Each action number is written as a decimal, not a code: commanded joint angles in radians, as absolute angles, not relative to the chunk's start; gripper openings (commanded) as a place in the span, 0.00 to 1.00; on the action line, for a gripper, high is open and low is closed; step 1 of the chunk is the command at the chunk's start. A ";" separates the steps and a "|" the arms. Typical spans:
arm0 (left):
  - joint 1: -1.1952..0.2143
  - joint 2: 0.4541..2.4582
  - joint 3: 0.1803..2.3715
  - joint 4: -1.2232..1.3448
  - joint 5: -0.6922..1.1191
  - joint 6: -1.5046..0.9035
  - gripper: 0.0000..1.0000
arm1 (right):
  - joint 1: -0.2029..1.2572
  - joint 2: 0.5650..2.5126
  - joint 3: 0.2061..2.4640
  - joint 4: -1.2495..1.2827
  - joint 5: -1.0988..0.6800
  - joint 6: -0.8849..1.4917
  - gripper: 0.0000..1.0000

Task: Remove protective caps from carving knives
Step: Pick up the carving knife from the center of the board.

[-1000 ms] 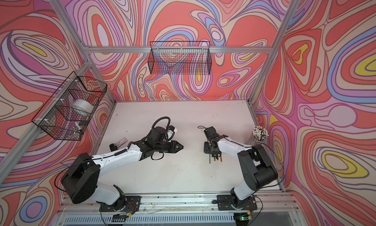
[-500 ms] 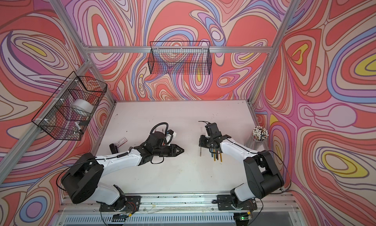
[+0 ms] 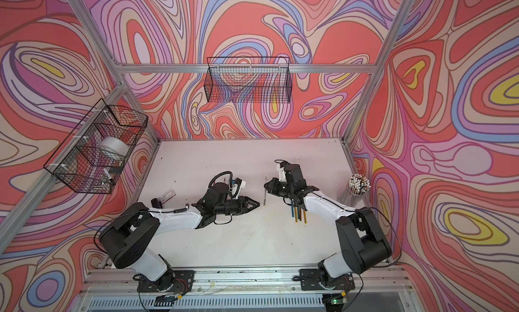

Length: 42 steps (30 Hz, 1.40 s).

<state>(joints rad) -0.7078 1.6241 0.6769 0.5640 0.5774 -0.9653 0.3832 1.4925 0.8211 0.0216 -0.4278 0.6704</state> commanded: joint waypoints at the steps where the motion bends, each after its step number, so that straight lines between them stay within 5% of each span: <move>1: -0.712 1.658 0.702 0.663 0.609 -1.007 0.36 | 0.389 1.508 0.820 0.076 -0.477 0.698 0.09; 19: -0.712 1.694 0.736 0.693 0.632 -1.027 0.30 | 0.453 1.543 0.841 0.045 -0.517 0.661 0.10; 30: -0.711 1.683 0.738 0.652 0.614 -1.013 0.18 | 0.464 1.499 0.818 0.007 -0.471 0.641 0.10; 35: -0.712 1.680 0.741 0.612 0.609 -0.990 0.07 | 0.464 1.482 0.824 0.004 -0.465 0.645 0.15; 42: -0.716 1.658 0.723 0.582 0.621 -0.961 0.03 | 0.463 1.478 0.868 -0.036 -0.410 0.643 0.35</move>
<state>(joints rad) -0.7082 1.6920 0.7181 0.6037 0.6098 -0.9913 0.4595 1.4967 0.8253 -0.0090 -0.4530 0.6506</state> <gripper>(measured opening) 0.101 0.333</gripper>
